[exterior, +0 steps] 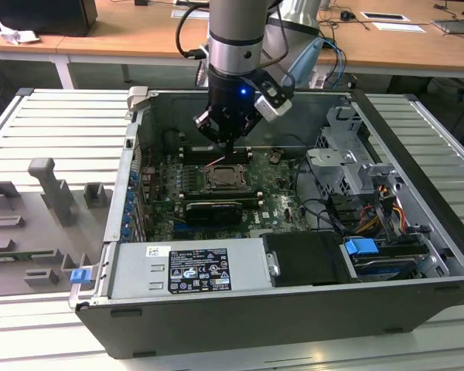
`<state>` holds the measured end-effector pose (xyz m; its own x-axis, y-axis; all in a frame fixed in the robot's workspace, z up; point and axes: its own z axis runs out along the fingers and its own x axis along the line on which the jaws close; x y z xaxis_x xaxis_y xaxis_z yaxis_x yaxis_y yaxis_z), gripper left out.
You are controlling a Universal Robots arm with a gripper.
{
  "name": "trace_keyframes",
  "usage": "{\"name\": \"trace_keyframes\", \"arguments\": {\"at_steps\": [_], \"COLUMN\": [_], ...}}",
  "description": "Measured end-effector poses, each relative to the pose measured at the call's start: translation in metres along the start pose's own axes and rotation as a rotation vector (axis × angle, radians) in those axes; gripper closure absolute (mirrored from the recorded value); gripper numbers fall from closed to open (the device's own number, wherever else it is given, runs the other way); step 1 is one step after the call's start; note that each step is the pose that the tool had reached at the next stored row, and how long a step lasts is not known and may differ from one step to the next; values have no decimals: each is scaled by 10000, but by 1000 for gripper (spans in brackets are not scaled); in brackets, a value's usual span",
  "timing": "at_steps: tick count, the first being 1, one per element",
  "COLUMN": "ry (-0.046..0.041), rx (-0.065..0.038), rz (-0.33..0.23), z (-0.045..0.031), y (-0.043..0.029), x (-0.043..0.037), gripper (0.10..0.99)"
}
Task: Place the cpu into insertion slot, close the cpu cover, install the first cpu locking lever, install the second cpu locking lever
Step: 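Install the first cpu locking lever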
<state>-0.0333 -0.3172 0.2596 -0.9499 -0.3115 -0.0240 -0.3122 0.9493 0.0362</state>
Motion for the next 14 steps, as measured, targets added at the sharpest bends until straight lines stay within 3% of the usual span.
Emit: {"name": "trace_keyframes", "arguments": {"at_steps": [9, 12, 14], "ry": [-92, -112, -148], "rx": [53, 62, 6], "rz": [1672, 1970, 2135], "z": [52, 61, 66], "y": [-2, -3, -3], "x": [0, 1, 1], "gripper": [980, 980, 980]}}
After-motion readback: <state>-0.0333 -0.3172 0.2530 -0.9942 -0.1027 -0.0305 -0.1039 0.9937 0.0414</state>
